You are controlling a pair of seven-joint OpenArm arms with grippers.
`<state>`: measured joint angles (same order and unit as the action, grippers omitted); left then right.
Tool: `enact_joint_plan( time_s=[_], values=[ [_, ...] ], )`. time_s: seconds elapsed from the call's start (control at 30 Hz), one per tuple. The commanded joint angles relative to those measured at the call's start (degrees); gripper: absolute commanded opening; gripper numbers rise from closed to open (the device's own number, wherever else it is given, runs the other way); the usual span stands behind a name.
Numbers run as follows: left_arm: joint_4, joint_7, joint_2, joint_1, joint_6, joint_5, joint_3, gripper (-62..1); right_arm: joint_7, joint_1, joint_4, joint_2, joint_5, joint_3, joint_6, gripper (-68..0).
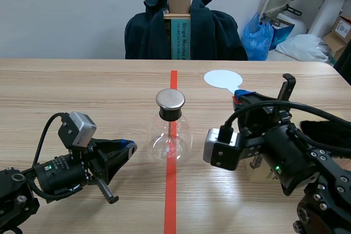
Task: Do the electroscope experiment.
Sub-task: 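Move the plate toward and away from the electroscope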
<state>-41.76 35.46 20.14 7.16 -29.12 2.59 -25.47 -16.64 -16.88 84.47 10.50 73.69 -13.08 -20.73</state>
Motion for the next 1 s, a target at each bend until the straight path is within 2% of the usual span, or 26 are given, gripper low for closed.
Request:
enact_joint_plan(
  time_s=[0.0,0.27,0.4,0.97],
  values=[
    [-1.0,1.1,-0.6,0.5,-0.1,0.8,0.3,-57.7,0.9,0.5,0.8,0.4,-0.4,0.4,-0.8,-66.7],
    [-1.0,1.2,-0.6,0.5,-0.1,0.8,0.3,-57.7,1.7,0.5,0.8,0.4,-0.4,0.4,-0.8,-66.7],
    [-1.0,1.2,-0.6,0.5,-0.1,0.8,0.3,-57.7,0.2,0.5,0.8,0.4,-0.4,0.4,-0.8,-66.7],
    [-1.0,1.2,-0.6,0.5,-0.1,0.8,0.3,-57.7,-18.9,0.5,0.8,0.4,-0.4,0.3,-0.8,-66.7]
  ],
)
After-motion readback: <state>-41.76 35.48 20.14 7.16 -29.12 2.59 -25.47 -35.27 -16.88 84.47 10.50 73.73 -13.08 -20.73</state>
